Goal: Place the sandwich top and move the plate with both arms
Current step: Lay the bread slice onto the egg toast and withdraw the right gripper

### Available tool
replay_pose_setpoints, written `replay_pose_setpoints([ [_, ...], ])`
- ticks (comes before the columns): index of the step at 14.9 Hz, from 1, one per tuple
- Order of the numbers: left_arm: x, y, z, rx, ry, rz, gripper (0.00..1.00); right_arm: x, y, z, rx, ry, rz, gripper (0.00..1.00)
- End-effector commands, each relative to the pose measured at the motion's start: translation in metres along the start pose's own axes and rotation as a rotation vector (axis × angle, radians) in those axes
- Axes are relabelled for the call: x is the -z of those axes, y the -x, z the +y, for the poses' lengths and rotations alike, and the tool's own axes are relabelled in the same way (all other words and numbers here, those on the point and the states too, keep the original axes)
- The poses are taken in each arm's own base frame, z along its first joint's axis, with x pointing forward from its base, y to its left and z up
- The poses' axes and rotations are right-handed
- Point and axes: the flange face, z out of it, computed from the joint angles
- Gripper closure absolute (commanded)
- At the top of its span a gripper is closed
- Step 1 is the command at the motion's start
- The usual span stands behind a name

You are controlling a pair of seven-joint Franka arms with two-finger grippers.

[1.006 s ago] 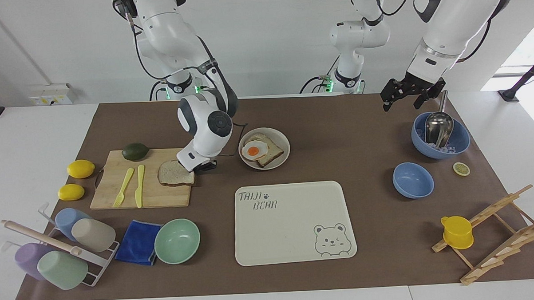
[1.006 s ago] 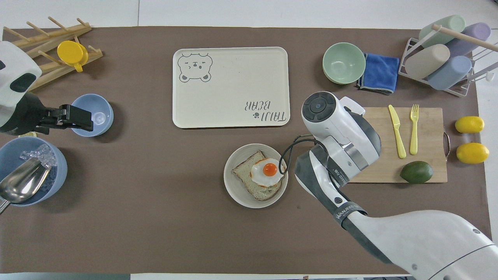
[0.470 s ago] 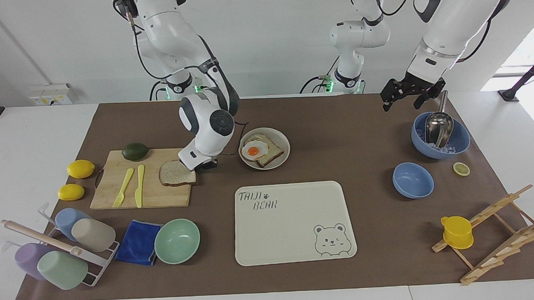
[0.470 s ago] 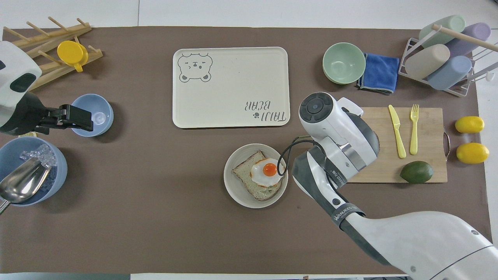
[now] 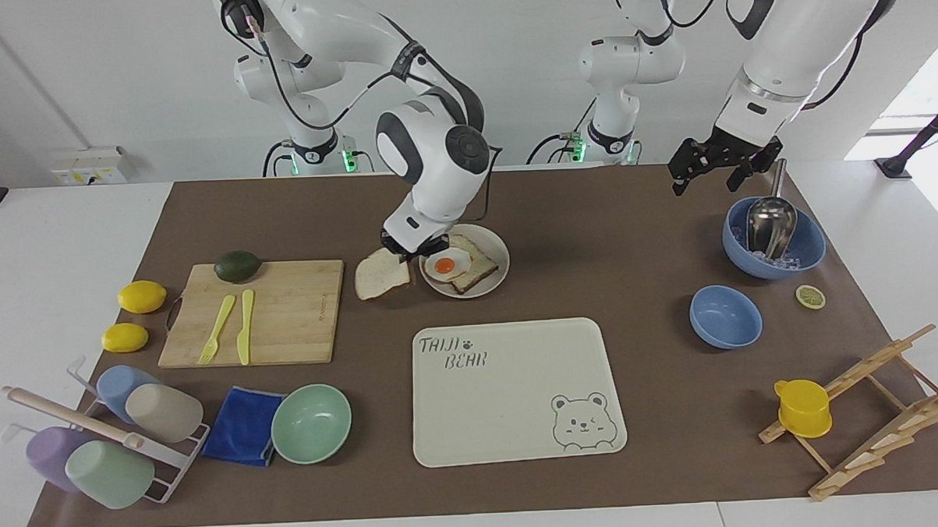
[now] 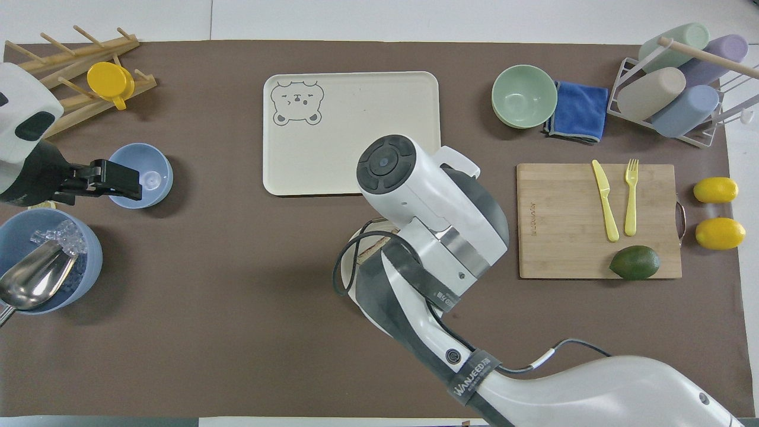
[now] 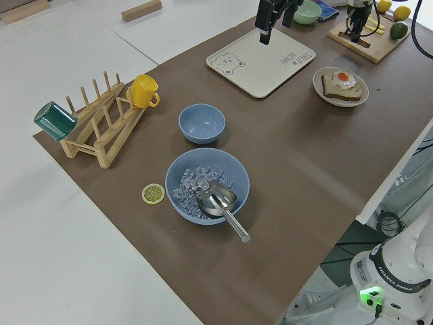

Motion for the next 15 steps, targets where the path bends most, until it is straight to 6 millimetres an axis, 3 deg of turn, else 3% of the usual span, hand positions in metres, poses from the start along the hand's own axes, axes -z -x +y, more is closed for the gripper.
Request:
replay_pose_setpoints([
  [1, 0.006, 0.003, -0.002, -0.006, -0.018, 0.007, 0.00, -0.004, 0.005, -0.047, -0.050, -0.065, 0.010, 1.00],
  [5, 0.006, 0.003, -0.002, -0.007, -0.018, 0.009, 0.00, -0.020, 0.017, -0.066, -0.058, -0.131, 0.014, 1.00],
  [11, 0.006, 0.003, -0.002, -0.006, -0.018, 0.007, 0.00, -0.015, 0.045, -0.105, -0.077, -0.212, 0.029, 1.00],
  [15, 0.006, 0.003, -0.002, -0.007, -0.018, 0.009, 0.00, -0.024, 0.048, -0.105, -0.104, -0.218, 0.017, 1.00],
])
